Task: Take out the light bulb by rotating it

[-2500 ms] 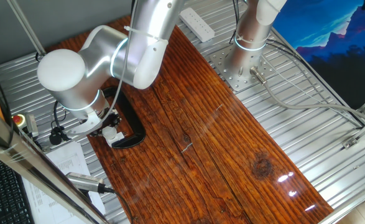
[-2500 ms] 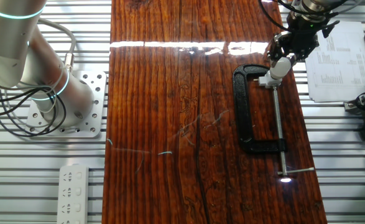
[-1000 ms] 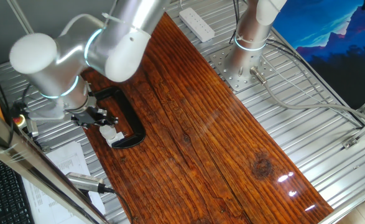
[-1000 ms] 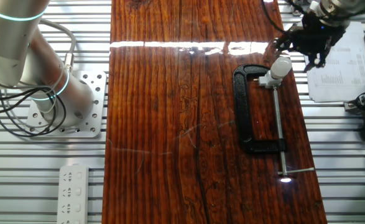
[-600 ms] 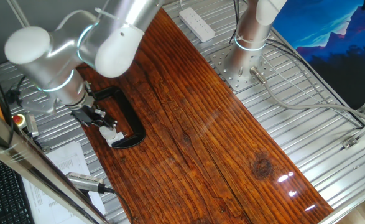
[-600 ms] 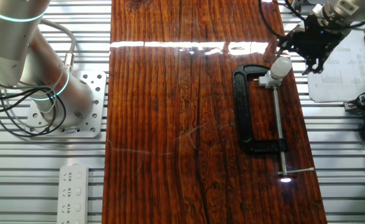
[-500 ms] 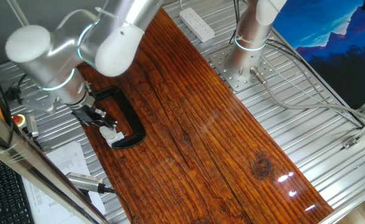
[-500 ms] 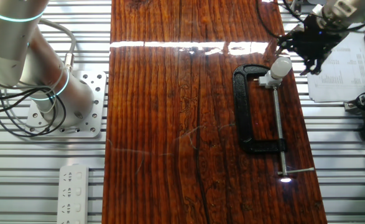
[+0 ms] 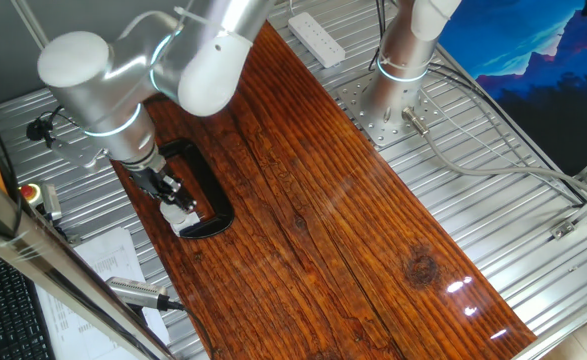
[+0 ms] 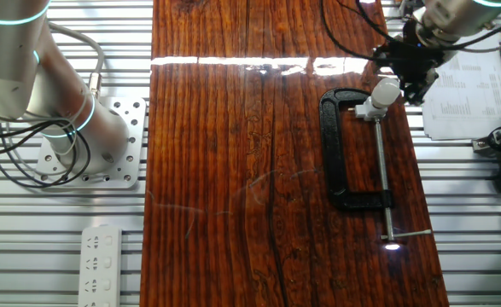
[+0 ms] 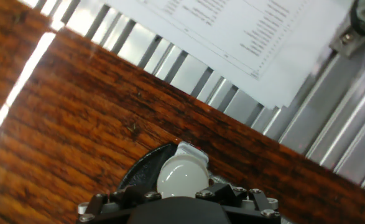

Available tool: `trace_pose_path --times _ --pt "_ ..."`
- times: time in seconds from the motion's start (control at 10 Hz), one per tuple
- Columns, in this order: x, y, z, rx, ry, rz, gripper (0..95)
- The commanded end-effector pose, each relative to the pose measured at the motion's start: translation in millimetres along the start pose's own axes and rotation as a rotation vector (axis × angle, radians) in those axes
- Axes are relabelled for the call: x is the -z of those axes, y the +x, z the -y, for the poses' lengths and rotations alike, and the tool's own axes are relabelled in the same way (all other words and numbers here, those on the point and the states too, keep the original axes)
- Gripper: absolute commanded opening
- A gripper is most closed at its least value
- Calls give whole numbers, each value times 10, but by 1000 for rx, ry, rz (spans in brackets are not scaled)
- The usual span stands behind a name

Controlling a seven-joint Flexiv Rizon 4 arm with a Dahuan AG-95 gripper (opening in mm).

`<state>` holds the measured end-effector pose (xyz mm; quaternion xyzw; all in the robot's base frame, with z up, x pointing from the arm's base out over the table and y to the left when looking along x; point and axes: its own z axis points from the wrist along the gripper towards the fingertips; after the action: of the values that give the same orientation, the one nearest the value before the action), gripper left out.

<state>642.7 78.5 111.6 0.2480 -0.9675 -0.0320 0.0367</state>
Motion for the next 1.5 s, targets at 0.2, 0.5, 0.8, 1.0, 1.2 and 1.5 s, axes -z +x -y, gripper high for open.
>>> trace_pose_path --times 0.2,0.5,0.8,1.0,1.2,1.5 --pt "-43 -3 2 -47 12 -4 760" --pt "-67 -7 9 -86 18 -11 760" --pt "-68 -8 9 -214 16 -2 380" --pt "-68 -8 9 -286 13 9 570" --pt "-68 -8 9 -324 3 18 570" --pt "-73 -9 10 -328 -1 19 570"
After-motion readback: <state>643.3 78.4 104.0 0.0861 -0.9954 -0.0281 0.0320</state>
